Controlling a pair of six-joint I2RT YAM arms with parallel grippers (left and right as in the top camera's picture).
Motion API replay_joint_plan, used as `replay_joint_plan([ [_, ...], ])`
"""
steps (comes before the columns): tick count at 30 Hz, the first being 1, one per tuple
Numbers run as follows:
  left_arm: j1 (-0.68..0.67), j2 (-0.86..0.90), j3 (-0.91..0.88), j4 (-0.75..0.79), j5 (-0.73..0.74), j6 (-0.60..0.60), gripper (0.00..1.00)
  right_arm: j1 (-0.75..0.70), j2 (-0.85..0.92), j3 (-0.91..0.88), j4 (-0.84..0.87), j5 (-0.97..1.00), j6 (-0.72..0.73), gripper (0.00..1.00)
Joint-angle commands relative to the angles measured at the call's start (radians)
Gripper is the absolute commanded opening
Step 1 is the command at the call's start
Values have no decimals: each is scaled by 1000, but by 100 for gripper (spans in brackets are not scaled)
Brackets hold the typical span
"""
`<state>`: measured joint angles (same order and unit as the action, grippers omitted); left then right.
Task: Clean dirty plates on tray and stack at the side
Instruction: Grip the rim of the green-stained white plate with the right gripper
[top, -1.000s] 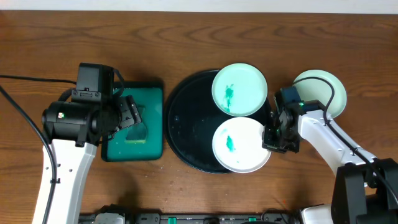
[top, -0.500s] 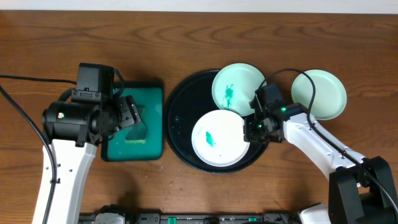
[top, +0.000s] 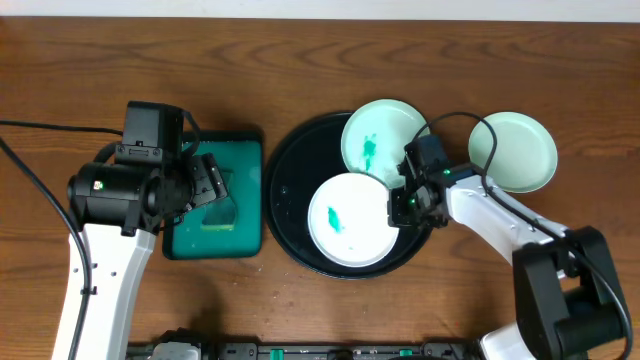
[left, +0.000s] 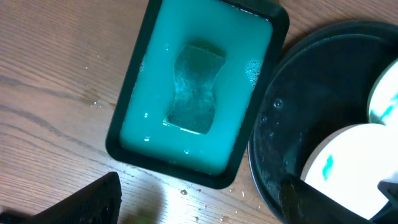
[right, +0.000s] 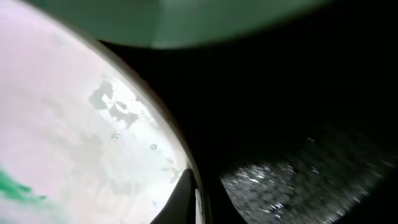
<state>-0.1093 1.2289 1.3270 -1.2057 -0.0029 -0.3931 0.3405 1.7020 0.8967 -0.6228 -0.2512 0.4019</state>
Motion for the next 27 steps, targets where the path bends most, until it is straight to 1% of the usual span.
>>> replay_joint_plan([
  [1,1,6,-1,-6,-8,-1,82,11,51,-10,2,16,13,1],
  [4,1,6,-1,-9,-8,-1,80,26,51,-10,6,-2,13,1],
  [8,1,6,-1,-9,-8,-1,68,55,51,-10,7,-1,13,1],
  [11,1,6,-1,-9,-8,-1,65,70,51,-10,19,-13,25,1],
  [13,1,8,-1,-8,-12,3,59,80,51,-10,32,-13,35,1],
  [16,1,33,-1,0,-34,10,47,89,51,-10,55,-13,47,1],
  [17,1,47,-1,2,-40,11,46,90,51,-10,60,-14,49,1],
  [19,1,86,-1,3,-43,19,47,90,51,-10,64,-16,53,1],
  [25,1,270,-1,33,-43,26,57,90,51,-10,62,-21,54,1],
  [27,1,342,-1,49,-42,31,58,90,51,-10,62,-24,54,1],
])
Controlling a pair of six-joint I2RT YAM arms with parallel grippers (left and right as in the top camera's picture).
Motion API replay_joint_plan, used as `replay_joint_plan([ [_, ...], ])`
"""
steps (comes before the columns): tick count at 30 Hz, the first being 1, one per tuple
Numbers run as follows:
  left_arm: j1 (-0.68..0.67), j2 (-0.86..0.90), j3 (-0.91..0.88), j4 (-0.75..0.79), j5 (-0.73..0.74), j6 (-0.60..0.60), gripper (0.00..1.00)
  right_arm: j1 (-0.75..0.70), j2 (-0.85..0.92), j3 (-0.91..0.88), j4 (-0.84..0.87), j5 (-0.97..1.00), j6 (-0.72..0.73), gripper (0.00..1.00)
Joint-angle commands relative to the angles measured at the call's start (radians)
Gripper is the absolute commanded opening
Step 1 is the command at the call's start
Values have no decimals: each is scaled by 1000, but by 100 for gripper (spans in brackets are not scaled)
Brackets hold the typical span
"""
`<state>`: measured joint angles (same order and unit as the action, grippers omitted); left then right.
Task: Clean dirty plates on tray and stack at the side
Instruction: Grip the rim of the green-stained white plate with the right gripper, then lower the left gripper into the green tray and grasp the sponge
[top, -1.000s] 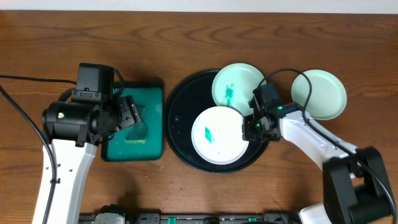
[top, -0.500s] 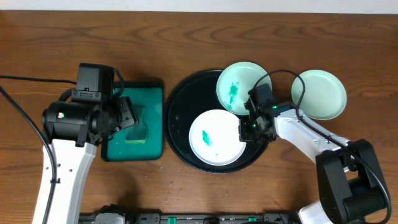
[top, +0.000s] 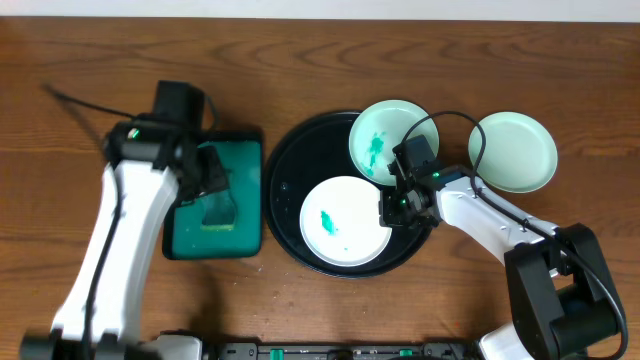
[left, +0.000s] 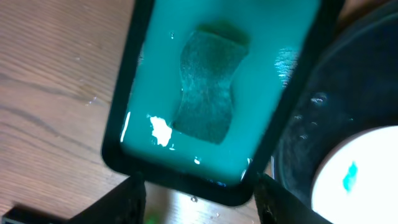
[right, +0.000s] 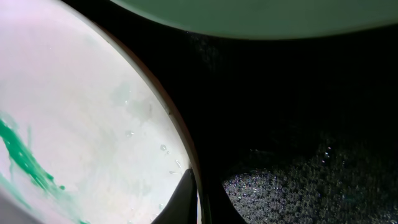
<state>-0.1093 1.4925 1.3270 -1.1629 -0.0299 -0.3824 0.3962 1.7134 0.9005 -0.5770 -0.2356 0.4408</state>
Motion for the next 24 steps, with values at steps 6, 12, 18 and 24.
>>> replay_joint_plan([
  [6,2,238,-2,42,-4,76,50,34,40,-13,7,-47,15,1],
  [12,3,264,-87,163,47,97,51,34,40,-13,-1,-48,15,1],
  [18,39,264,-214,289,51,93,52,34,40,-13,-10,-55,14,1],
  [24,93,264,-286,358,87,94,47,34,40,-13,-10,-55,15,1],
])
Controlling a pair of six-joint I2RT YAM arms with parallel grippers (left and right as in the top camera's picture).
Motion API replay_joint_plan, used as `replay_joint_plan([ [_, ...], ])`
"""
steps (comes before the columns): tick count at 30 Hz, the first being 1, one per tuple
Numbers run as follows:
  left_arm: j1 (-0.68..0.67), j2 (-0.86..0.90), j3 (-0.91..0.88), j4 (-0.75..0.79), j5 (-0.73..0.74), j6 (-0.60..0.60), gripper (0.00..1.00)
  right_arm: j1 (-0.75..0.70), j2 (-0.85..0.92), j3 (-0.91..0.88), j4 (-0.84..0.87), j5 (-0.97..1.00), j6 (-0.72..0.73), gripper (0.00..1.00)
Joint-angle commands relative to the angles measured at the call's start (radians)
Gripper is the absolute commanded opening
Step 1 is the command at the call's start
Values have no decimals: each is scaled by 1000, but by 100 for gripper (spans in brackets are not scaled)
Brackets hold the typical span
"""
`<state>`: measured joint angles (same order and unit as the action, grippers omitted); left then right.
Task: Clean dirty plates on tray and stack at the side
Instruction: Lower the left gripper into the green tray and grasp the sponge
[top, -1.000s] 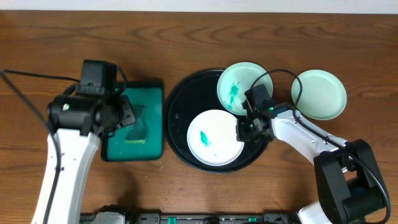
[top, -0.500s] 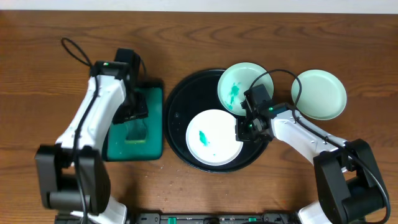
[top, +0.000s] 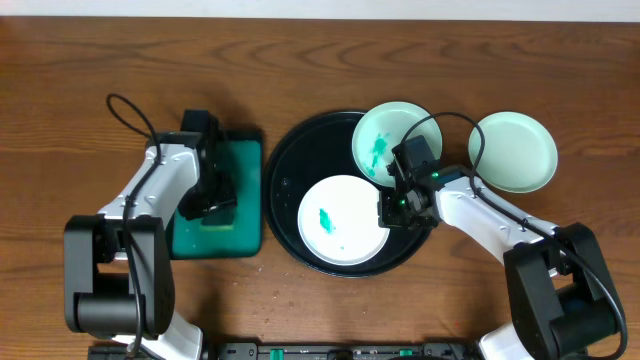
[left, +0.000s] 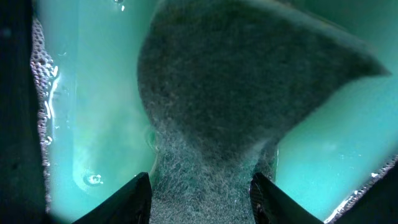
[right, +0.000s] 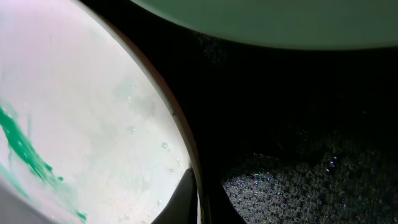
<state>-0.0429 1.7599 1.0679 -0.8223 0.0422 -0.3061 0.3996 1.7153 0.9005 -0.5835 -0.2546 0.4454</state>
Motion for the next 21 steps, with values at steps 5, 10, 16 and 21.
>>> replay_joint_plan([
  [5,33,-2,-28,45,19,18,46,31,38,-13,-4,-42,10,1],
  [10,33,11,-29,88,30,30,47,31,38,-13,-12,-42,10,1],
  [16,33,54,-29,126,55,35,39,31,38,-13,-22,-42,10,1],
  [21,33,67,-29,133,80,41,9,31,38,-13,-23,-42,10,1],
])
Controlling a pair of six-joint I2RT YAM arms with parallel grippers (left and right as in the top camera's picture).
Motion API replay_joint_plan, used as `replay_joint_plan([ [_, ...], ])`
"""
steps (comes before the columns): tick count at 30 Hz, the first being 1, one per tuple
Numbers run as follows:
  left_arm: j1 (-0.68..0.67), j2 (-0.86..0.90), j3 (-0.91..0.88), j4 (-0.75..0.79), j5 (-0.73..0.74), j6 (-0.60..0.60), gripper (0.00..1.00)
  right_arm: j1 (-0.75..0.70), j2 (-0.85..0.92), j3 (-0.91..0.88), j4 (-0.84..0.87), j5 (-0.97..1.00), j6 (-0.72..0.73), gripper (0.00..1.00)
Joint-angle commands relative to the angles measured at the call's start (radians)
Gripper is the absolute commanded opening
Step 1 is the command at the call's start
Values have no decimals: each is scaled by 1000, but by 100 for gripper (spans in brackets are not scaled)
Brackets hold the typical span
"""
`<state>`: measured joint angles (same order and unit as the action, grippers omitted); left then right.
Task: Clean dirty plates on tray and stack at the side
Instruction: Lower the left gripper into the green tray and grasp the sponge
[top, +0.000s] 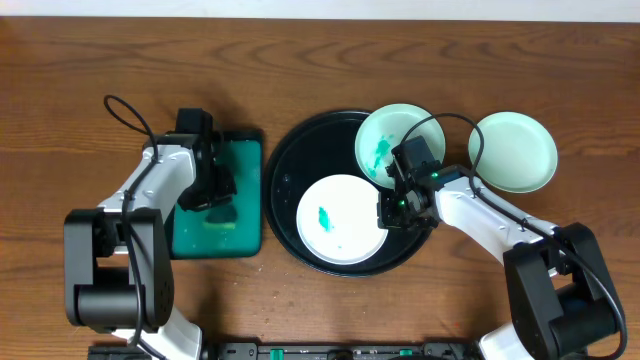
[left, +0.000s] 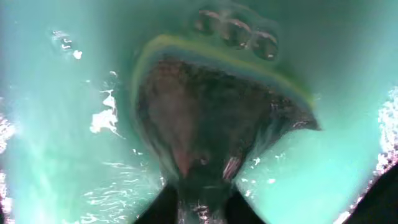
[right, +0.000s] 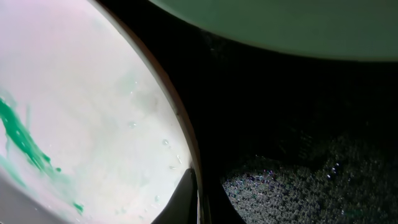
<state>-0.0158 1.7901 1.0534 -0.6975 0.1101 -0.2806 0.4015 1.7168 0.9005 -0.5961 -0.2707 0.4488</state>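
My left gripper (left: 200, 199) is down in the tub of green soapy water (top: 210, 240), shut on the dark sponge (left: 205, 118), which bulges above the pinched fingers. In the overhead view the left gripper (top: 213, 185) is over the tub's middle. A white plate (top: 338, 220) with a green smear lies in the black round tray (top: 290, 180). My right gripper (right: 200, 193) is shut on the white plate's right rim (right: 180, 124). A mint plate (top: 385, 140) with a green smear leans on the tray's far right edge.
A clean mint plate (top: 515, 150) sits on the wooden table right of the tray. The right arm's cable (top: 450, 118) loops over both mint plates. The tray's wet black floor (right: 298, 180) shows beside the white plate.
My left gripper was open astride the sponge in the water; now it is shut on the sponge. The white plate sits very slightly further left, still held by the right gripper.
At first my left gripper hung open high above the tub, while the right gripper held the white plate's rim. Then the left gripper was lower over the tub, then astride the sponge in the water. Now it grips the sponge. The white plate has crept leftward.
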Motion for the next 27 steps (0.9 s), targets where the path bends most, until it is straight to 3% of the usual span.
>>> replay_joint_plan([
  [1,6,36,-14,8,14,15,7,29,36,-13,-11,-26,6,1],
  [9,1,-40,8,-4,41,18,7,29,36,-13,-27,-26,6,1],
  [15,-39,-297,12,24,38,88,7,29,36,-13,-20,-26,6,1],
  [20,-106,-513,12,68,-86,154,7,29,36,-13,-16,-26,6,1],
  [27,-162,-647,12,108,-176,194,7,29,36,-13,-16,-26,6,1],
])
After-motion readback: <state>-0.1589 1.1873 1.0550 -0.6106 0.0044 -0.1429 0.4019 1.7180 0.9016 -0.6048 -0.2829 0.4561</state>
